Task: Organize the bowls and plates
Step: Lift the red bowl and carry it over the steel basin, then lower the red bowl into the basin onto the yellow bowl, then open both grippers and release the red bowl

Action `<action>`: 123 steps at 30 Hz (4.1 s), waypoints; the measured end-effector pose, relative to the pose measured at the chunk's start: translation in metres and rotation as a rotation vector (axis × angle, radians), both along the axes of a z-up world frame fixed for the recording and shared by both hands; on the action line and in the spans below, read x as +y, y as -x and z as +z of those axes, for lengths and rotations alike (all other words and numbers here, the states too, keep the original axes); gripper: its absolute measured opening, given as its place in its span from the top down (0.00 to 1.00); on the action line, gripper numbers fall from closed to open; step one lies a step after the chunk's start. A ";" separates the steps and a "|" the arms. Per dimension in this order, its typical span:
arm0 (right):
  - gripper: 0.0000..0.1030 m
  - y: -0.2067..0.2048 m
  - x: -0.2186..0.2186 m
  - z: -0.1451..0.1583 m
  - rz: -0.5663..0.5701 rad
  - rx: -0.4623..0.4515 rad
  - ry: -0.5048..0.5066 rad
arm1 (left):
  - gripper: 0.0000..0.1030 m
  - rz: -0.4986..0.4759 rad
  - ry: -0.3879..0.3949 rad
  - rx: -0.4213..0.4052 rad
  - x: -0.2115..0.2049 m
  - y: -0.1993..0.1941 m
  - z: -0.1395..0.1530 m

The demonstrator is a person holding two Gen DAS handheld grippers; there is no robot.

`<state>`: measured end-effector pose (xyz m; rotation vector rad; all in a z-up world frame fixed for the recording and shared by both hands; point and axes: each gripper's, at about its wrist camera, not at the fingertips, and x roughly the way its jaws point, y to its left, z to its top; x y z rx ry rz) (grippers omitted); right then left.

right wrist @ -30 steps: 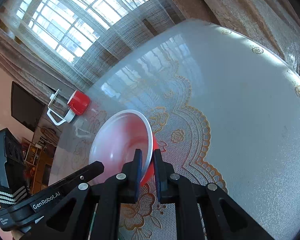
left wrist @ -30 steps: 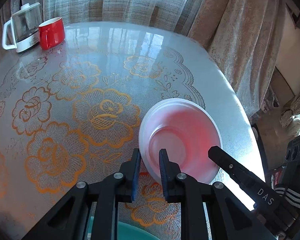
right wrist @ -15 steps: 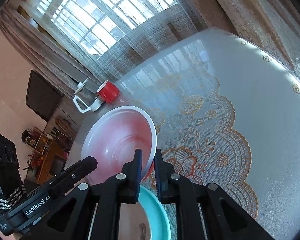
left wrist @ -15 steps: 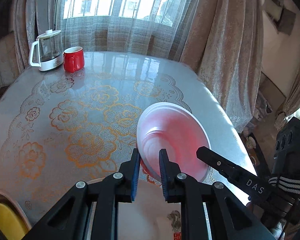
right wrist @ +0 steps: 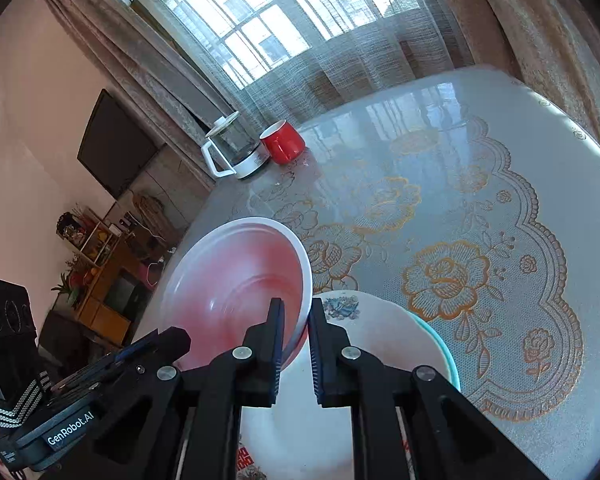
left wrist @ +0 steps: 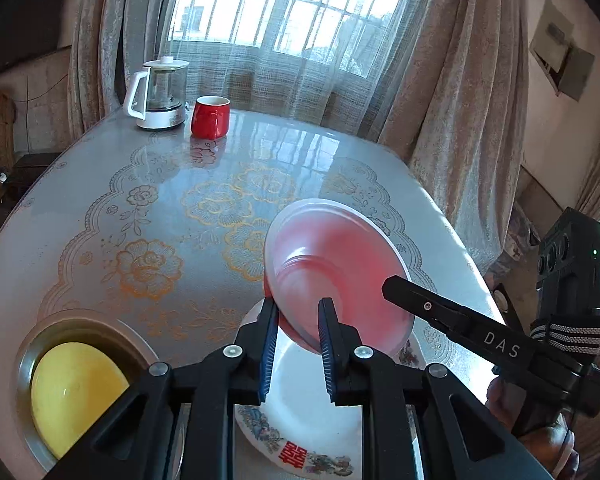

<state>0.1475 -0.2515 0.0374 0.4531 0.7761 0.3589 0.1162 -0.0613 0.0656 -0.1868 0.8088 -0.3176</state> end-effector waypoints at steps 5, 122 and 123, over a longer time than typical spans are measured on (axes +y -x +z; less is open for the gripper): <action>0.88 0.001 0.041 -0.002 0.061 0.007 0.023 | 0.81 0.043 0.004 0.010 0.039 0.012 -0.005; 0.83 0.051 0.177 -0.046 0.110 0.040 0.113 | 0.78 0.113 -0.110 0.062 0.191 0.074 -0.080; 0.83 0.051 0.175 -0.047 0.106 0.046 0.109 | 0.78 0.114 -0.106 0.058 0.192 0.074 -0.080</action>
